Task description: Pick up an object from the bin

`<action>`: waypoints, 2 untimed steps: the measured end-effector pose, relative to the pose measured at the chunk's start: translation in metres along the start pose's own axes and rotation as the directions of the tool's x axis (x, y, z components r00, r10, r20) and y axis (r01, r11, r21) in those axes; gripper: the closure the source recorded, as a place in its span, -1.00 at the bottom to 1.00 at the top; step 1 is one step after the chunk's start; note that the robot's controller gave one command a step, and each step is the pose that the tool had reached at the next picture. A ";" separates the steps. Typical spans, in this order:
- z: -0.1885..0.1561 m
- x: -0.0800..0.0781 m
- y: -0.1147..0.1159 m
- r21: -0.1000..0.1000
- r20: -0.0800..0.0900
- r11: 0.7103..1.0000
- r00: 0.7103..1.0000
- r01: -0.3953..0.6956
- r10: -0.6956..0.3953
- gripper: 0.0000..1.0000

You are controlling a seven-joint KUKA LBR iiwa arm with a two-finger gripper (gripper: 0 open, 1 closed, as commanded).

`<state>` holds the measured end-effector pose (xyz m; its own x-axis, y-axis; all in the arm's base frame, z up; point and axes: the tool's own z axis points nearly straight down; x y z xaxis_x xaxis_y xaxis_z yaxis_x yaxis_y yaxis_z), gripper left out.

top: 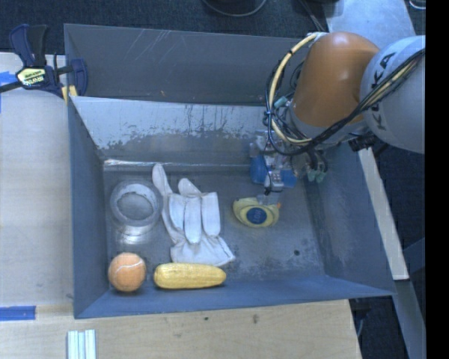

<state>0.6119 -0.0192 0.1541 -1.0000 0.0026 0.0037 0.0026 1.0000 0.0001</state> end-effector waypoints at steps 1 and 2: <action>-0.005 -0.001 0.000 0.000 0.007 1.000 1.000 0.000 0.000 -1.00; 0.046 0.013 -0.028 -0.002 0.008 0.995 0.995 -0.096 0.096 -1.00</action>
Offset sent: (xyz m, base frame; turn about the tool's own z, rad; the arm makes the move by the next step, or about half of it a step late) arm -0.0254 -0.0465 -0.0841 0.1607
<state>0.5988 -0.0467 0.1079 -0.9951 0.0986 -0.0044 0.0986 0.9951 0.0021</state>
